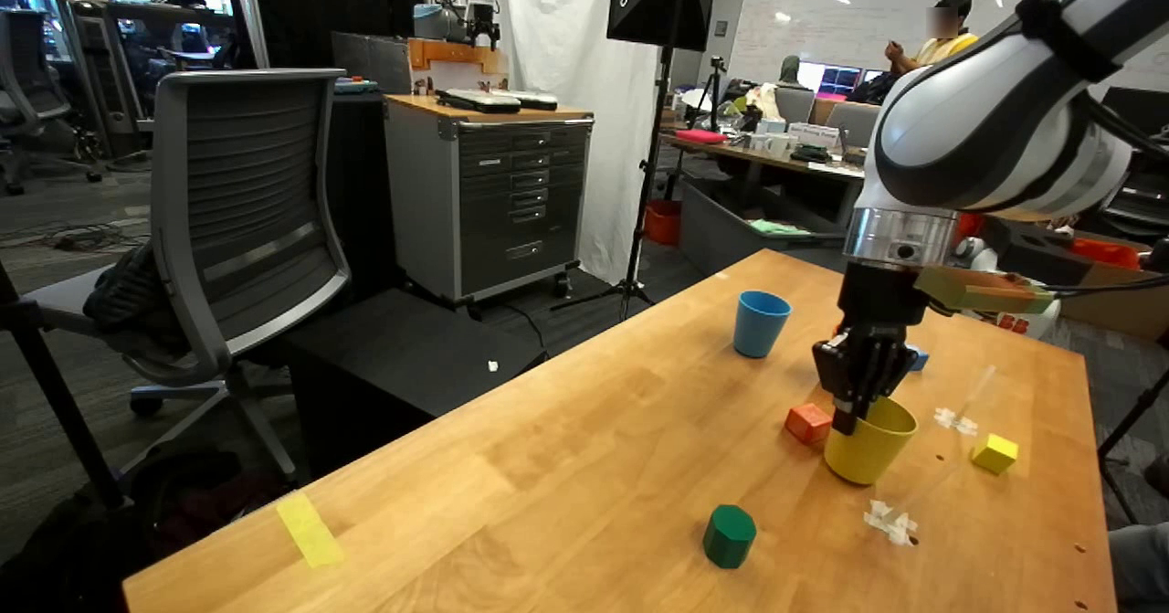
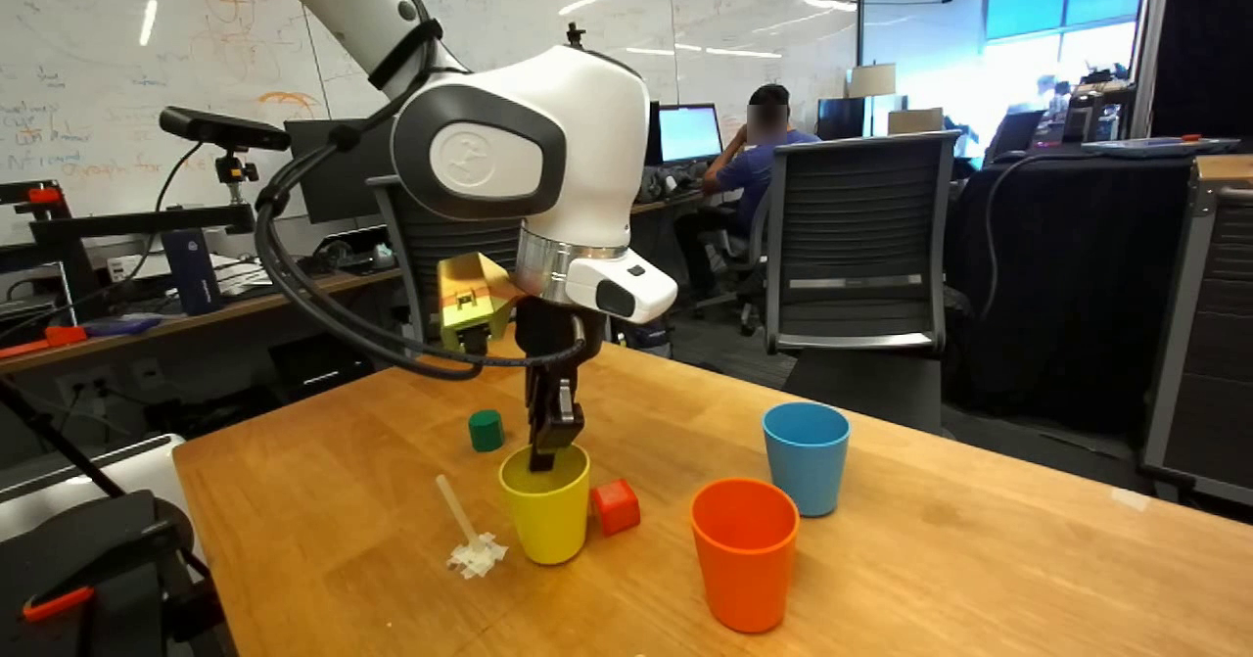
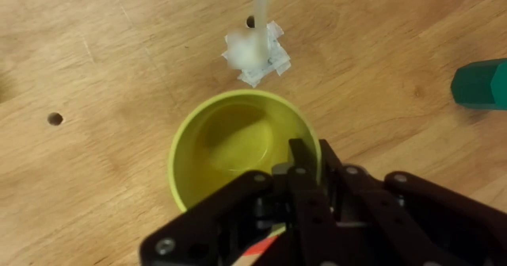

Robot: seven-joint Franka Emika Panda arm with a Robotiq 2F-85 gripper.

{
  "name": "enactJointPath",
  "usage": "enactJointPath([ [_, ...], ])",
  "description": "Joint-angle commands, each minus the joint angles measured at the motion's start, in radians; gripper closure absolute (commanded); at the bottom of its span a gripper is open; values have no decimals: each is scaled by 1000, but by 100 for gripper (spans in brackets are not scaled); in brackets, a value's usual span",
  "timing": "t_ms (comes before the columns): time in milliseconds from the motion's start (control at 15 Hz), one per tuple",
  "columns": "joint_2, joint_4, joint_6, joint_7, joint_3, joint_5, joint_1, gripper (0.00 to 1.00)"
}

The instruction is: Stack the three cups

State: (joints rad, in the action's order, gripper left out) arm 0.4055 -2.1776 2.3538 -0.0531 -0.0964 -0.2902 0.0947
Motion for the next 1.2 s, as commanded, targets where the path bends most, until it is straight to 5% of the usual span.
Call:
enactJointPath([
  [0,0,25,-38,8,23,-9,34,97],
  [1133,-110,203,-354,158,-44,-34,108,99],
])
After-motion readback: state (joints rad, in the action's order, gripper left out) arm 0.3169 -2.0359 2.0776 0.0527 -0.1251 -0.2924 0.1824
